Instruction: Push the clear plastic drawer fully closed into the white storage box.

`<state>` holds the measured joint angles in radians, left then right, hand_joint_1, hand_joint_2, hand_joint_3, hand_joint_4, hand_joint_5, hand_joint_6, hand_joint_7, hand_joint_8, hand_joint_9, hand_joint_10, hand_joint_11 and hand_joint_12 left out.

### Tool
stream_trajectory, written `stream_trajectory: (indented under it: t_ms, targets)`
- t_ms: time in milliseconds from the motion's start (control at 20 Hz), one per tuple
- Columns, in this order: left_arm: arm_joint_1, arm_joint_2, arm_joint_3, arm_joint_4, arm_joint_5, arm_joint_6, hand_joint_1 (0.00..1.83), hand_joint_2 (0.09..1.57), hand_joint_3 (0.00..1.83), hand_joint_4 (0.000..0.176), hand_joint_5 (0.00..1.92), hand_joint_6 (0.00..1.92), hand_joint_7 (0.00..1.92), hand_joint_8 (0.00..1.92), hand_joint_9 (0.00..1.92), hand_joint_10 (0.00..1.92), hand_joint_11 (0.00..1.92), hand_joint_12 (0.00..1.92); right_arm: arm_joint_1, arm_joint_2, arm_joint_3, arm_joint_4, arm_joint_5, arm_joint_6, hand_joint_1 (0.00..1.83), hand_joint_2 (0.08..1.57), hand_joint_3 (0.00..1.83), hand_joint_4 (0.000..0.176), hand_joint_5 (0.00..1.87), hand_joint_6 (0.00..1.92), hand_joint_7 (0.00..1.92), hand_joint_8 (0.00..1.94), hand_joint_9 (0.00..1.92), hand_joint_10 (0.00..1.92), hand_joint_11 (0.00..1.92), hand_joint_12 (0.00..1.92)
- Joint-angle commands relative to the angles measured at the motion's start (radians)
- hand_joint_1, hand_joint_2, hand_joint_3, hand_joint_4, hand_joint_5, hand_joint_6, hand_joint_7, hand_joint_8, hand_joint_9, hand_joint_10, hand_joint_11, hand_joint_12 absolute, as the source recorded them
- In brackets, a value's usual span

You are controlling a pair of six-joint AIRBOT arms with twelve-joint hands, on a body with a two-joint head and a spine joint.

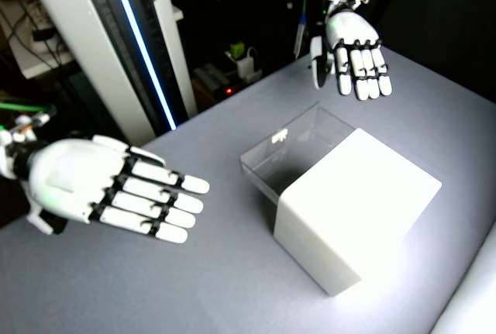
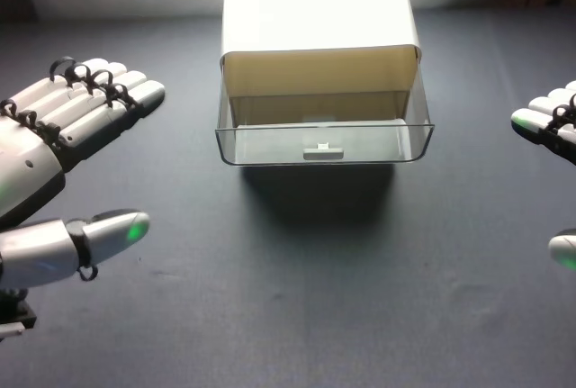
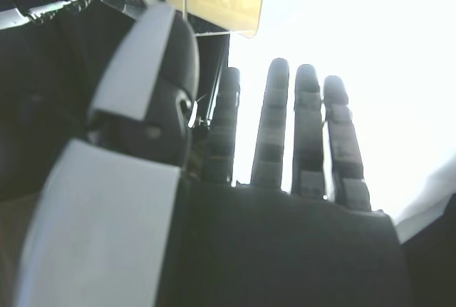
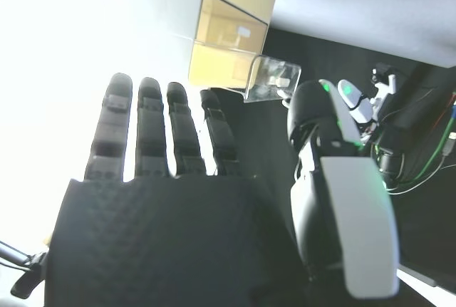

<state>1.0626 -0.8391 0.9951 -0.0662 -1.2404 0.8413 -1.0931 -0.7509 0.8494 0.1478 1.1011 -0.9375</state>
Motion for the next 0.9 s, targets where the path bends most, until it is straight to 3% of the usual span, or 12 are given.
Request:
stream_trajectory:
  t_ms: [0,350,450,700,850]
  targets:
    - [-0.011,-0.003,0.004,-0.012,-0.109,-0.003,0.04,1.3,0.02,0.0,0.0,0.0,0.0,0.0,0.0,0.0,0.0,0.0,0.01,0.0,0.0,0.007,0.115,0.003,0.1,1.33,0.02,0.0,0.0,0.0,0.0,0.0,0.0,0.0,0.0,0.0]
    - [-0.01,-0.003,0.005,-0.018,-0.111,-0.005,0.1,1.28,0.0,0.0,0.0,0.0,0.0,0.0,0.0,0.0,0.0,0.0,-0.001,-0.001,-0.009,-0.02,0.107,0.017,0.13,1.33,0.01,0.0,0.0,0.0,0.0,0.0,0.0,0.0,0.0,0.0]
    - [-0.01,-0.002,0.005,-0.02,-0.11,-0.005,0.1,1.29,0.0,0.0,0.0,0.0,0.0,0.0,0.0,0.0,0.0,0.0,-0.002,-0.003,-0.01,-0.058,0.104,0.053,0.05,1.35,0.01,0.0,0.0,0.0,0.0,0.0,0.0,0.0,0.0,0.0]
    - [-0.004,0.0,0.007,-0.033,-0.11,-0.005,0.24,1.29,0.0,0.007,0.0,0.0,0.0,0.0,0.0,0.0,0.0,0.0,0.002,-0.023,-0.007,-0.176,0.098,0.166,0.08,1.39,0.01,0.0,0.0,0.0,0.0,0.0,0.0,0.0,0.0,0.0]
    - [0.001,0.0,0.006,-0.042,-0.111,-0.005,0.23,1.3,0.0,0.001,0.0,0.0,0.0,0.0,0.0,0.0,0.0,0.0,0.028,-0.053,0.004,-0.256,0.091,0.246,0.04,1.4,0.01,0.0,0.0,0.0,0.0,0.0,0.0,0.0,0.01,0.0]
